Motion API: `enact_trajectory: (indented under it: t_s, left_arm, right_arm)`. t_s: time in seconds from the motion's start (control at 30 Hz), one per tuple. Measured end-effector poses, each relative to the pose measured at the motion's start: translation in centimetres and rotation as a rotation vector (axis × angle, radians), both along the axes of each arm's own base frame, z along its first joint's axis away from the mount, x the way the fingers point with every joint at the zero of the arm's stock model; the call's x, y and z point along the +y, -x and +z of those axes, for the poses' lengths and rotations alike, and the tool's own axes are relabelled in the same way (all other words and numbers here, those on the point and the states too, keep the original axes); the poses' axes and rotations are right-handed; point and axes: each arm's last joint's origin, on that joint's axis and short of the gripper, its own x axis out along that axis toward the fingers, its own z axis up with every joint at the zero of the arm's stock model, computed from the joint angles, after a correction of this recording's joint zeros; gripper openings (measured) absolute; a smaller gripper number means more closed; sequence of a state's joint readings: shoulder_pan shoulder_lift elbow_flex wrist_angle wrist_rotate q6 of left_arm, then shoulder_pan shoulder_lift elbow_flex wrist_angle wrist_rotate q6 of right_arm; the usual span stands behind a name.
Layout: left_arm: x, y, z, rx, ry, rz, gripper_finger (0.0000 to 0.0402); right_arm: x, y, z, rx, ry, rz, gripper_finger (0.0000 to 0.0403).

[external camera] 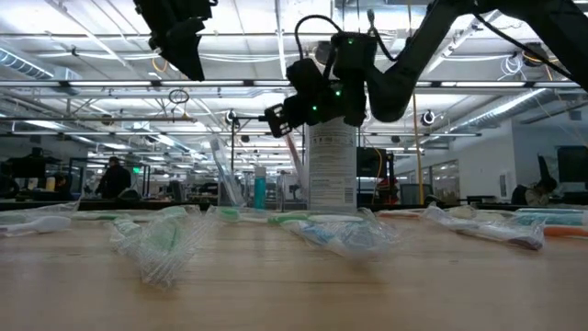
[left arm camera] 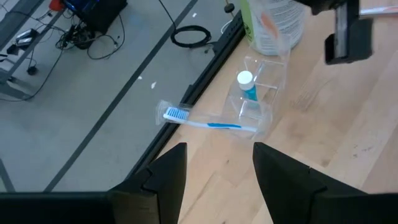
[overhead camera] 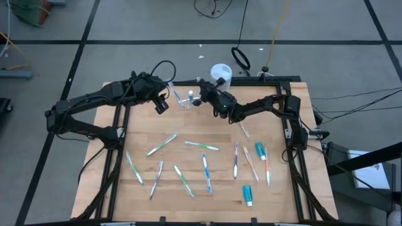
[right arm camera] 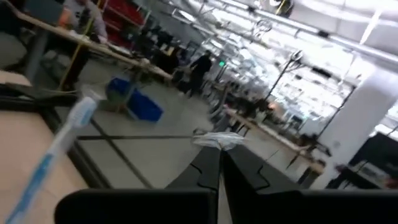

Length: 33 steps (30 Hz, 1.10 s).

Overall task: Pick & Place toothbrushing station
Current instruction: Put the orange toothbrush into the transparent organizer, then put the green toothbrush into the transparent organizer

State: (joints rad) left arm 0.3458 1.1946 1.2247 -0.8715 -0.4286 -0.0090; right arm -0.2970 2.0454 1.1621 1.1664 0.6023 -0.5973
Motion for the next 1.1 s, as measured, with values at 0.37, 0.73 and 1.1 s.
enact_trajectory:
  t_s: [0.37, 0.73, 1.1]
  left_arm:
    - [0.0, 0.0, 0.0, -0.009, 0.007, 0.009, 0.0191]
    - [0.0, 0.0, -0.2, -0.013, 0.013, 0.012, 0.0191]
    - [0.0, 0.0, -1.0, -0.002, 0.039, 0.027, 0.0191]
  right_arm:
    - [-0.3, 0.1, -1.1, 0.132, -0.118, -0.003, 0.0049]
    - [-0.1, 0.6, -0.8, 0.229, -0.148, -0.043, 0.0144]
    - [3.8, 3.8, 4.6, 0.397, -0.257, -0.094, 0.0174]
